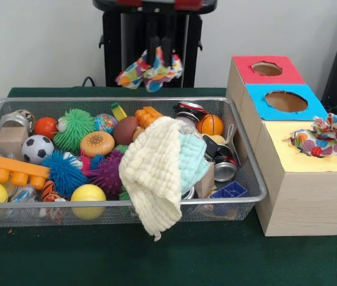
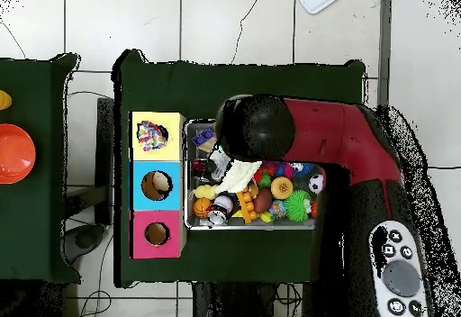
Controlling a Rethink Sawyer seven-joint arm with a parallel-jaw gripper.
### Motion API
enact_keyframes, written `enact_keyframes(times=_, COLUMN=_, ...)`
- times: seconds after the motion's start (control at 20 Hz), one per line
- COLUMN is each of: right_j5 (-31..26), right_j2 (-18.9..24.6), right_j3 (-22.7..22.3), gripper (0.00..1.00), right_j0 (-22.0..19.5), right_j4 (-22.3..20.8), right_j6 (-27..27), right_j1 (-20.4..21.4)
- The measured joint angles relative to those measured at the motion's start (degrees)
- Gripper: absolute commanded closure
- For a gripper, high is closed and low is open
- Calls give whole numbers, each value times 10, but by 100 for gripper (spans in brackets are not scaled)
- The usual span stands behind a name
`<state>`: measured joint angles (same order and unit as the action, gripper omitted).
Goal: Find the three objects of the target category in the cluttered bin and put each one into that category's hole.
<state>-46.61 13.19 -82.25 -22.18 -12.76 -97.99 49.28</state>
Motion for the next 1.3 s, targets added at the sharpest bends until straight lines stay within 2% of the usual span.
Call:
enact_keyframes(times=0.5, right_j5=-21, right_j2=-4, right_j3=10, gripper=100, right_j0=68, right_j4=25, right_j6=0, right_j1=11)
enact_keyframes(times=1.05, right_j5=-75, right_j2=-22, right_j3=79, gripper=100, right_j0=158, right_j4=50, right_j6=0, right_j1=-3)
enact_keyframes(times=1.3, right_j5=-80, right_j2=-34, right_j3=100, gripper=100, right_j0=180, right_j4=58, right_j6=0, right_j1=-11)
